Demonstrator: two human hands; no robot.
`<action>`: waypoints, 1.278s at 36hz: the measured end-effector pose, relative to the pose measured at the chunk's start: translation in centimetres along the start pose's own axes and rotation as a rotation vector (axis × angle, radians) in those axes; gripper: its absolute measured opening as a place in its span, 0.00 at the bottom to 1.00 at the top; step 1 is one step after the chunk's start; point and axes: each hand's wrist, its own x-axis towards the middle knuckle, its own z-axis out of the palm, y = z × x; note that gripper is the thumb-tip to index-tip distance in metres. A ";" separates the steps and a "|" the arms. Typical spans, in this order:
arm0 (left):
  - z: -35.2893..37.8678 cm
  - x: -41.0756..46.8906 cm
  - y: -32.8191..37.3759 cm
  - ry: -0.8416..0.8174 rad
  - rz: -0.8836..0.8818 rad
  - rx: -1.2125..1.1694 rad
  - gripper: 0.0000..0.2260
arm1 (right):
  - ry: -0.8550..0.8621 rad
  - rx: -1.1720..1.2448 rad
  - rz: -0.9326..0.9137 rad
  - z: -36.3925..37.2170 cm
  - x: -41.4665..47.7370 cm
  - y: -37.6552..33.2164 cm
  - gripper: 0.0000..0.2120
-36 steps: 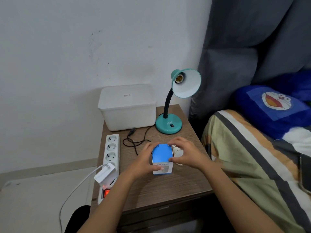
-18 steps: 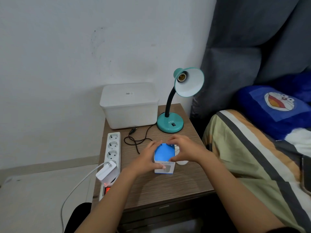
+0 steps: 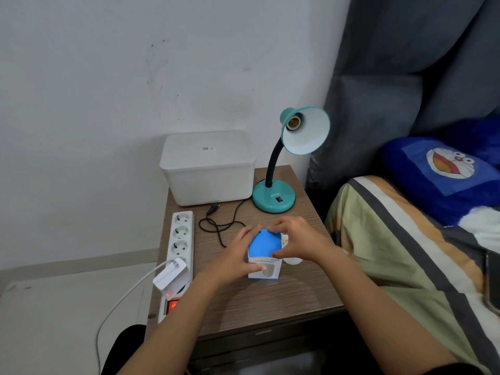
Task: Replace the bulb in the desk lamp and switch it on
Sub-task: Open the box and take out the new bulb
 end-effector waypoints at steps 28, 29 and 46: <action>0.1 -0.2 -0.1 -0.001 -0.018 0.001 0.41 | 0.001 0.013 -0.026 0.3 0.5 0.4 0.30; 0.1 -0.2 -0.1 0.000 -0.020 0.006 0.41 | 0.007 0.016 -0.027 0.3 0.5 0.4 0.30; 0.5 -0.6 -0.1 0.037 -0.037 -0.032 0.41 | 0.175 0.295 0.205 1.0 -1.1 0.0 0.27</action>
